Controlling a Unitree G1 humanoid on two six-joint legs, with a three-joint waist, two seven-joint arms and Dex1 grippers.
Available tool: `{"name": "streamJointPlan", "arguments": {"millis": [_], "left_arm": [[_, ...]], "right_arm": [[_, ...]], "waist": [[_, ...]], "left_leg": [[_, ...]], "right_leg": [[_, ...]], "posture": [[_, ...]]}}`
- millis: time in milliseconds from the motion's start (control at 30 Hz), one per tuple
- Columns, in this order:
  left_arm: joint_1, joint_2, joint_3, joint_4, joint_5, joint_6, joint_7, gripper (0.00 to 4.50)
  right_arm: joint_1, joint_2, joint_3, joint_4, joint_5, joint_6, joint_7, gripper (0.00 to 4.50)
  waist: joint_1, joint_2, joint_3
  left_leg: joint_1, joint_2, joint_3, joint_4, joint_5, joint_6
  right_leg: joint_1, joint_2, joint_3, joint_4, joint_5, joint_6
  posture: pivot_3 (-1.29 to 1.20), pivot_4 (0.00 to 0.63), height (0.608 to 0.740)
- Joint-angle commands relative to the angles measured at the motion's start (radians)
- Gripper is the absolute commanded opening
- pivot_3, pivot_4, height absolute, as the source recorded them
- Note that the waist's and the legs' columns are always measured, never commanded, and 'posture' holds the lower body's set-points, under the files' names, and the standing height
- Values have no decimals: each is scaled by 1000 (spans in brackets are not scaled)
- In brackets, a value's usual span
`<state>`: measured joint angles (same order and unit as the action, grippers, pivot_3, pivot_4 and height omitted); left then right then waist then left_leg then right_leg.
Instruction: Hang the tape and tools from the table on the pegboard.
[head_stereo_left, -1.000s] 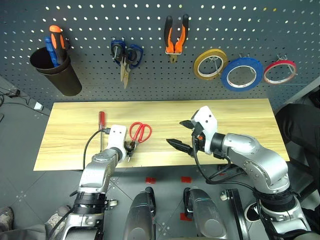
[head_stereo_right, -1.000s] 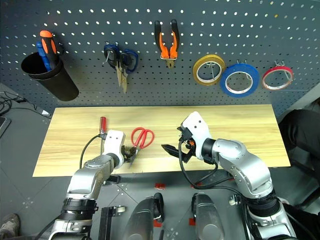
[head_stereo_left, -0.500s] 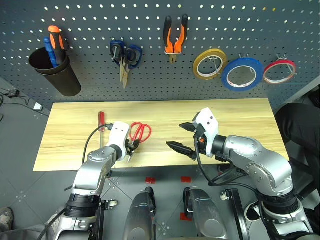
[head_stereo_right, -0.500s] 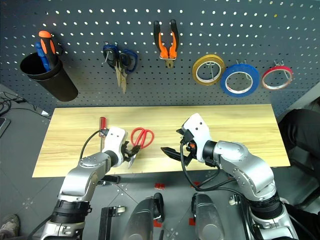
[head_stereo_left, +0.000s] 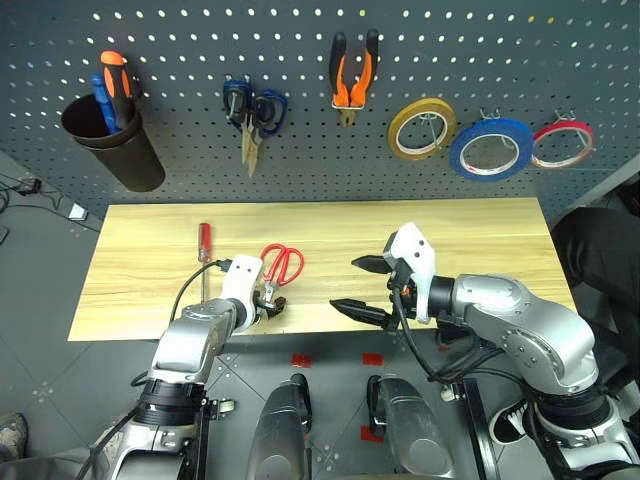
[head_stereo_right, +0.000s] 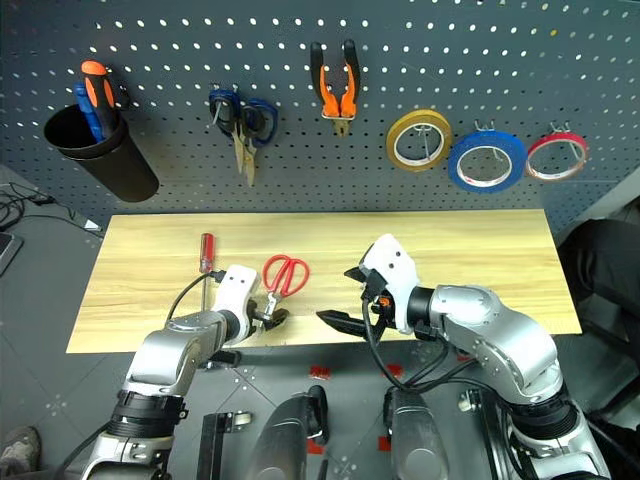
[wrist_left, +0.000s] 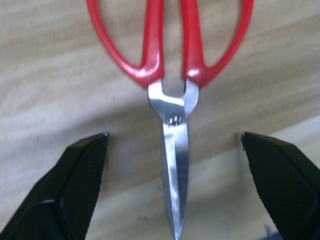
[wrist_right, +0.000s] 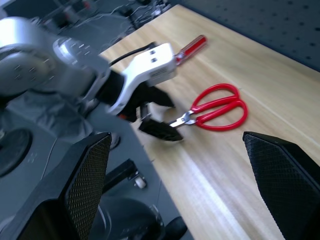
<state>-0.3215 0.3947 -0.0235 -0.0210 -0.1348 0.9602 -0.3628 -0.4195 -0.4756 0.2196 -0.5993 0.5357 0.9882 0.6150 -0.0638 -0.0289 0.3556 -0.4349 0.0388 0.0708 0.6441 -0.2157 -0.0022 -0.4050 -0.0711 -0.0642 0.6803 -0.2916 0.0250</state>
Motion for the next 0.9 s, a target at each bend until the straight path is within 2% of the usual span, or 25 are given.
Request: {"name": "streamJointPlan", "arguments": {"millis": [33,133,533,900], "left_arm": [[15,2,-28,65,-5,10,-29,4484],[14,8,-49,93,-3,2,-51,3948],[5,26,-62,124,3,-27,-80,399],[0,22,33,-21,-24,-78,-48,366]], "right_arm": [[-10,-45,45,-69,-13,-56,47,4500],[-14,-53,48,-73,-7,-61,47,4500],[-24,-44,0,-50,46,-29,35,4500],[-22,-48,-1,-44,39,-38,26,4500]], "waist": [[0,0,0],[1,0,0],[2,0,0],[1,0,0]], "left_leg": [[0,0,0,0,0,0],[0,0,0,0,0,0],[1,0,0,0,0,0],[0,0,0,0,0,0]], "right_leg": [[0,0,0,0,0,0],[0,0,0,0,0,0],[1,0,0,0,0,0],[0,0,0,0,0,0]], "posture": [[-205,355,740],[-212,358,740],[-216,355,740],[-216,345,740]]}}
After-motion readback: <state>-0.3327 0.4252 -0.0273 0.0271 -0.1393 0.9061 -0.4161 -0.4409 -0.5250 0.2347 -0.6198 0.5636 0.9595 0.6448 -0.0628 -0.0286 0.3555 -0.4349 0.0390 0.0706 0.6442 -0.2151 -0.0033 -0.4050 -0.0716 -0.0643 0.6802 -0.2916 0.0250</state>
